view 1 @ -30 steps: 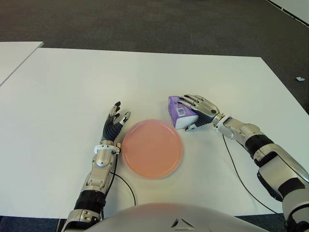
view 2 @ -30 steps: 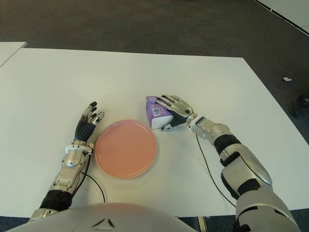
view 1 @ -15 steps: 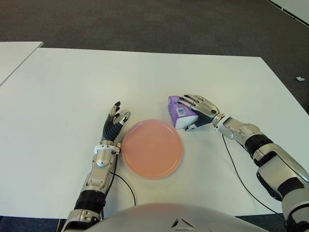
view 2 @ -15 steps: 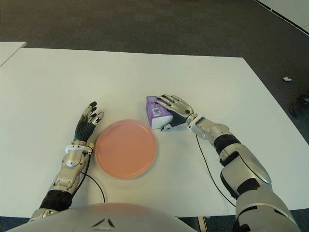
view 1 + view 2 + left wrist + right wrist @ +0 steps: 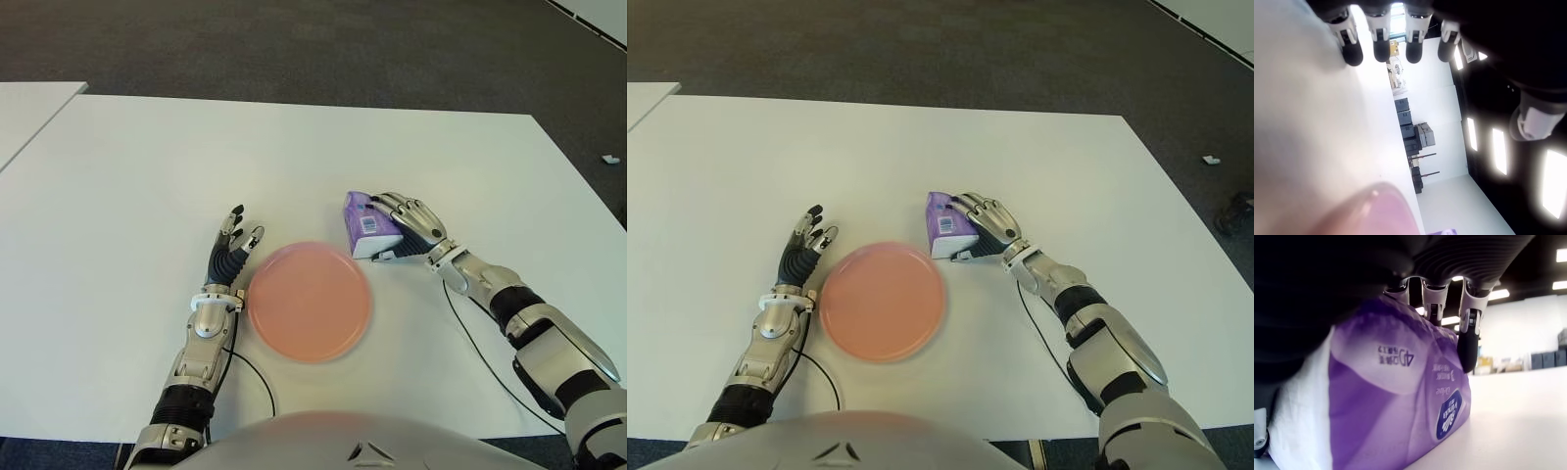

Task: Put the tissue paper into the plate.

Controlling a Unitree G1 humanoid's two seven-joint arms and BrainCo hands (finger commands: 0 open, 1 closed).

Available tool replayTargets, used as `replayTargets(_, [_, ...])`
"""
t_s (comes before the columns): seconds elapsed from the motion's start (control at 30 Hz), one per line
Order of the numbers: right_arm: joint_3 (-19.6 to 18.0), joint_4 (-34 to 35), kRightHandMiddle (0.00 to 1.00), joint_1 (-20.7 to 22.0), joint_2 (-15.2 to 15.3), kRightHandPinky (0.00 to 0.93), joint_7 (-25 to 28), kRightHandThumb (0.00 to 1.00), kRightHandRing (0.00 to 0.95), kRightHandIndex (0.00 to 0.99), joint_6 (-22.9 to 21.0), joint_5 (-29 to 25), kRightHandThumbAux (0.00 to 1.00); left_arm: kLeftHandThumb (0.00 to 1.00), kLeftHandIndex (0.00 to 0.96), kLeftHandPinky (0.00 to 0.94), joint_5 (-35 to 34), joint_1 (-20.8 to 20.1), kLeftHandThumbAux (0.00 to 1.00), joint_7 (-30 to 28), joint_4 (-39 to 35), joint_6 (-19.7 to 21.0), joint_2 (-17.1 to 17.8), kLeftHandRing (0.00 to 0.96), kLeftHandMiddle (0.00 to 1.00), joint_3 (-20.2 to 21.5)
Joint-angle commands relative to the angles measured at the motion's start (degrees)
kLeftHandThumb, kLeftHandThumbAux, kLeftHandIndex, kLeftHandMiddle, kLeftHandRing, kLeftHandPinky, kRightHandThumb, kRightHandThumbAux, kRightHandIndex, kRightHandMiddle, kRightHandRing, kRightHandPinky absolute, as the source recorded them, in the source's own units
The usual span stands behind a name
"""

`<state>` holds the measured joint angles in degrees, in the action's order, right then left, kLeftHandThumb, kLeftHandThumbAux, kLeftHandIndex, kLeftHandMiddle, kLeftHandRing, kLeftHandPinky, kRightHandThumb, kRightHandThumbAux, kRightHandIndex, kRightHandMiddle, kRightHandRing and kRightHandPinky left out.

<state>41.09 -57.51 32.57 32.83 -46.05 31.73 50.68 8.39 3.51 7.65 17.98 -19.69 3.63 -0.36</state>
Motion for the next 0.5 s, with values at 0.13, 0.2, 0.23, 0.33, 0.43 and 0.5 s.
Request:
replayTargets(0.13, [1.24, -4.03, 0.832, -4.5, -4.24, 0.864, -7.86, 0.779, 0.833, 0.766, -4.88, 2.64, 0.699, 0.0, 0.0, 0.0, -0.07, 0.96, 0.428, 0.0, 0.76, 0.42, 0.13, 0.0, 0.0, 0.31])
replayTargets(0.2, [1.21, -3.82, 0.847, -4.58, -4.33, 0.877, -8.7, 0.837, 0.847, 0.789, -4.74, 2.47, 0.692, 0.0, 0.0, 0.0, -0.03, 1.02, 0.429, -0.02, 0.67, 0.51, 0.17, 0.0, 0.0, 0.28])
replayTargets(0.23, [1.24, -3.85, 0.854, -4.58, -4.37, 0.882, -8.94, 0.865, 0.853, 0.799, -4.72, 2.45, 0.688, 0.0, 0.0, 0.0, -0.02, 1.03, 0.429, -0.02, 0.65, 0.53, 0.18, 0.0, 0.0, 0.27])
replayTargets(0.33, [1.14, -3.84, 0.865, -4.72, -4.5, 0.887, -9.62, 0.91, 0.862, 0.814, -4.57, 2.28, 0.68, 0.0, 0.0, 0.0, 0.01, 1.07, 0.432, 0.02, 0.52, 0.71, 0.17, 0.0, 0.0, 0.3])
replayTargets(0.43, [1.04, -3.94, 0.87, -4.87, -4.68, 0.885, -10.39, 0.942, 0.864, 0.819, -4.79, 2.2, 0.671, 0.0, 0.0, 0.0, -0.23, 1.14, 0.434, -0.16, 0.33, 1.15, 0.12, 0.0, 0.0, 0.36])
replayTargets(0.5, [1.05, -3.77, 0.872, -4.97, -4.72, 0.885, -10.65, 0.95, 0.866, 0.819, -4.97, 2.25, 0.67, 0.0, 0.0, 0.0, -0.42, 1.13, 0.433, -0.33, 0.29, 1.4, 0.11, 0.0, 0.0, 0.39])
